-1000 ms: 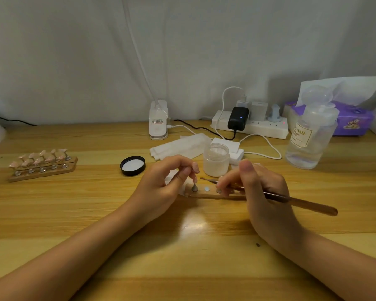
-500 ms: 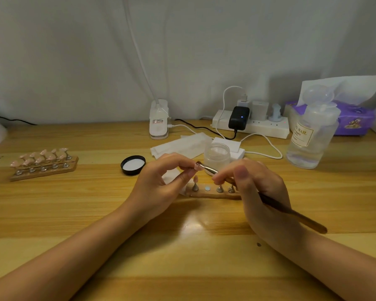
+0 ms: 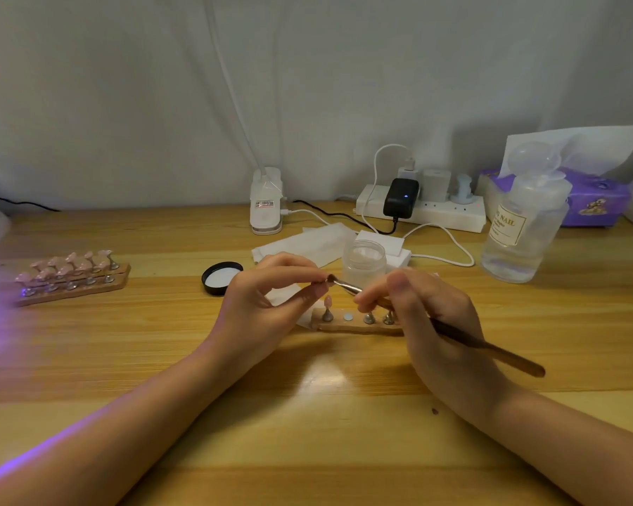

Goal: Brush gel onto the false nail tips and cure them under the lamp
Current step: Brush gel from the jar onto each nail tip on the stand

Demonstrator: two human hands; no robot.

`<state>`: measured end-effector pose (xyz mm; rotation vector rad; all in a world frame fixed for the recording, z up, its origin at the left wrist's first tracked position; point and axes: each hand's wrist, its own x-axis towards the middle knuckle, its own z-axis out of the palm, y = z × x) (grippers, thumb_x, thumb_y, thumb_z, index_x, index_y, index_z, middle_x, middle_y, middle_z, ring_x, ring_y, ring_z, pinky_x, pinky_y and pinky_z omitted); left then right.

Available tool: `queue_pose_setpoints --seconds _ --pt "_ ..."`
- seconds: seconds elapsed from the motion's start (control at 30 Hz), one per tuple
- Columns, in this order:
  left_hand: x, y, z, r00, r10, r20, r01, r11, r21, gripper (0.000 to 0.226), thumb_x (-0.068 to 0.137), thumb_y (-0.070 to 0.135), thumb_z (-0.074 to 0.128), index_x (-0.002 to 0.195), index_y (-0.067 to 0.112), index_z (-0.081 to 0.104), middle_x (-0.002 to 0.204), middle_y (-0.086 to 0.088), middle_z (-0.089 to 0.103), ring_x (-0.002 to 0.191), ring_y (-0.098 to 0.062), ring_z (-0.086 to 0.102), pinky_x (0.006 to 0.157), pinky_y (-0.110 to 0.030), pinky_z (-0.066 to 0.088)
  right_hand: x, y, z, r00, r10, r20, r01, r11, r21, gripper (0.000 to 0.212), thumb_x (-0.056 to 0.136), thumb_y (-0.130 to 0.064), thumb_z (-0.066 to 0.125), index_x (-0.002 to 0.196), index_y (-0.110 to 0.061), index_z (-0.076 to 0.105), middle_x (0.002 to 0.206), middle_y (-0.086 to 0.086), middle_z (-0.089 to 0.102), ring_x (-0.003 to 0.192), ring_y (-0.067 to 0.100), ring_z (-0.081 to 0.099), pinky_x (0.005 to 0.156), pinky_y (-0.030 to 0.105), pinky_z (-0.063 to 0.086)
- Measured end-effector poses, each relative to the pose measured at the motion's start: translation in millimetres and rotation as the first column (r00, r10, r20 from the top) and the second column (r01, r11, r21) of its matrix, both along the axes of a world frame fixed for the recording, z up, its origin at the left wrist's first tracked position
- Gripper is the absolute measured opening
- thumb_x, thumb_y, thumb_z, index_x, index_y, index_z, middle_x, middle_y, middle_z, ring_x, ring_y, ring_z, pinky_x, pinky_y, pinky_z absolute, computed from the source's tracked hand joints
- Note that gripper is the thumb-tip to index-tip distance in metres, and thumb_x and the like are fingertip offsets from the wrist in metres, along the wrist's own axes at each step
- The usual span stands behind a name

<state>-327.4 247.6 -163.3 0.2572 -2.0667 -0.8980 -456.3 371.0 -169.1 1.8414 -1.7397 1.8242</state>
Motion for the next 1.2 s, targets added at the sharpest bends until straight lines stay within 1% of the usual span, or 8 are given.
queue_pose_setpoints --seconds 0.13,0.33,0.53,0.7,0.9,1.03,1.1,1.2 --pt "-0.2 -0.6 -1.3 1.0 0.01 -0.009 -0.01 1.0 0.002 0.021 0.076 0.016 0.065 0.094 0.025 0.067 0.087 0.001 0.066 0.084 -0.011 0.061 0.075 -0.024 0.049 -3.1 0.6 -2.0 0.987 -0.005 0.163 0.001 1.0 0.03 0.037 0.09 -0.041 0.034 0.076 -0.025 0.065 0.074 -0.007 0.065 0.071 -0.001 0.06 0.064 0.008 0.04" --pt "0.3 -1.7 -1.9 1.0 0.019 -0.012 -0.02 1.0 -0.017 0.023 0.075 0.015 0.065 0.095 0.026 0.067 0.086 0.002 0.064 0.082 -0.011 0.06 0.074 -0.023 0.048 0.8 0.3 -0.5 0.994 0.004 -0.113 -0.007 1.0 -0.021 0.038 0.096 -0.037 0.03 0.08 -0.024 0.062 0.075 -0.018 0.059 0.078 -0.003 0.057 0.08 0.007 0.034" --pt "-0.2 -1.0 -2.5 1.0 0.028 -0.008 -0.028 1.0 0.004 0.017 0.075 0.015 0.067 0.091 0.021 0.07 0.084 0.003 0.064 0.08 -0.009 0.059 0.072 -0.018 0.046 -3.7 -0.2 -1.0 0.974 -0.02 0.227 0.012 0.999 0.039 0.037 0.094 -0.032 0.036 0.074 -0.022 0.065 0.067 -0.007 0.064 0.065 -0.003 0.057 0.06 0.006 0.039" --pt "-0.3 -1.0 -2.7 1.0 0.024 -0.017 -0.025 1.0 -0.012 0.021 0.075 0.016 0.066 0.095 0.023 0.068 0.084 0.001 0.063 0.08 -0.012 0.059 0.072 -0.022 0.047 2.1 -1.4 -0.3 0.995 0.034 -0.093 -0.038 0.998 -0.042 0.041 0.096 -0.04 0.031 0.08 -0.022 0.064 0.075 -0.012 0.062 0.075 0.001 0.059 0.073 0.019 0.043" --pt "-0.6 -0.8 -2.5 1.0 0.027 -0.007 -0.027 1.0 -0.006 0.016 0.075 0.016 0.067 0.09 0.023 0.069 0.084 0.004 0.063 0.08 -0.009 0.059 0.072 -0.018 0.045 -4.4 0.1 -1.6 0.982 0.002 0.187 -0.006 1.0 0.025 0.035 0.094 -0.036 0.038 0.077 -0.022 0.065 0.069 -0.007 0.064 0.067 -0.002 0.058 0.06 0.006 0.039" --pt "-0.8 -1.6 -2.8 1.0 0.025 -0.004 -0.025 1.0 -0.015 0.02 0.075 0.016 0.066 0.093 0.024 0.068 0.084 0.002 0.063 0.079 -0.008 0.059 0.072 -0.016 0.045 0.8 -0.6 0.4 0.997 0.012 -0.073 -0.014 1.0 -0.026 0.038 0.095 -0.037 0.032 0.08 -0.022 0.064 0.074 -0.015 0.061 0.076 -0.003 0.058 0.074 0.011 0.04" --pt "-0.6 -1.7 -3.1 1.0 0.026 -0.006 -0.026 1.0 -0.013 0.02 0.074 0.016 0.066 0.093 0.024 0.068 0.083 0.002 0.062 0.079 -0.007 0.058 0.072 -0.016 0.044 1.0 -0.6 -0.2 0.994 0.025 -0.108 -0.028 0.999 -0.029 0.04 0.096 -0.036 0.032 0.08 -0.02 0.065 0.075 -0.013 0.062 0.076 -0.003 0.058 0.075 0.012 0.039" --pt "-0.8 -1.7 -3.2 1.0 0.023 -0.006 -0.023 1.0 0.01 0.016 0.075 0.017 0.066 0.089 0.024 0.069 0.083 0.004 0.063 0.079 -0.009 0.059 0.072 -0.018 0.045 -1.9 -0.7 0.9 0.991 0.014 0.132 -0.017 1.0 0.025 0.036 0.096 -0.035 0.039 0.077 -0.019 0.066 0.07 -0.008 0.065 0.069 0.0 0.06 0.062 0.007 0.04"
